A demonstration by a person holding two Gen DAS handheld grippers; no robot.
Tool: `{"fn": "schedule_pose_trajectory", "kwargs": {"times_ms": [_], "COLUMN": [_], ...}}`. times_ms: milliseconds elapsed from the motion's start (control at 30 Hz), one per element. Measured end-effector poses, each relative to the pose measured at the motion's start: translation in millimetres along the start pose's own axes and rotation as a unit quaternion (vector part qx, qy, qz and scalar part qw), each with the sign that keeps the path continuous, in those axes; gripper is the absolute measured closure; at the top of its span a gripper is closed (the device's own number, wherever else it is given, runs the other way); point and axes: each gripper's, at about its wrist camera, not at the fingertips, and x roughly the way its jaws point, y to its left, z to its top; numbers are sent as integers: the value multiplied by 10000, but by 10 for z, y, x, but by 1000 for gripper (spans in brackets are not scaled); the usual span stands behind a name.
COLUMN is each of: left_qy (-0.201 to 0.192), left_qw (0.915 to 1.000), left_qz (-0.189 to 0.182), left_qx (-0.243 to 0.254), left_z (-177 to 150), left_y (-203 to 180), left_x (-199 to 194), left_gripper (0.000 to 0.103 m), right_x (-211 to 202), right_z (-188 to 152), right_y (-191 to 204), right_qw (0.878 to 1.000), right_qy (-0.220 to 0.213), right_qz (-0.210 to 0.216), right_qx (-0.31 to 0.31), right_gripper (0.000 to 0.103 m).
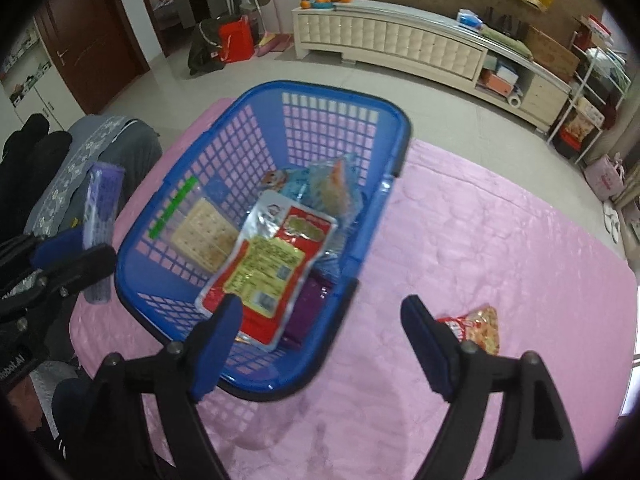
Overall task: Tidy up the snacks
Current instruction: 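Carry the gum and snack bag over the blue basket and open both tools, then move the left tool toward the small red snack bag on the table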
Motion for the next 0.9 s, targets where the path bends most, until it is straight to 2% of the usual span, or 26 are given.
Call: {"fn": "schedule_pose_trajectory", "kwargs": {"times_ms": [133, 367, 567, 800, 867, 900], "left_qy": [105, 360, 604, 761, 730, 714], "left_qw": [9998, 9987, 9974, 9959, 9960, 9960], "left_qz": [-94, -177, -348, -425, -428, -414], "left_qx": [137, 322, 191, 221, 296, 336], "left_z": [6, 19, 46, 65, 77, 80], "left_y": [-151, -406, -435, -554, -605, -632], "left_x": [112, 388, 645, 808, 794, 782], "left_gripper": [75, 75, 75, 74, 69, 61], "right_x": [-74, -90, -199, -137, -148, -161], "right_z": [-42, -86, -155, -176, -207, -230], "right_y": [-110, -308, -513, -705, -748, -763], "right_qw": [9998, 9996, 9968, 9963, 9959, 9957], "right_qy": [-98, -112, -565, -515, -506, -504], "right_qz": [-179, -223, -228, -283, -293, -285], "right_qx": [4, 147, 526, 632, 689, 721], "right_gripper": [19, 19, 19, 19, 19, 19]}}
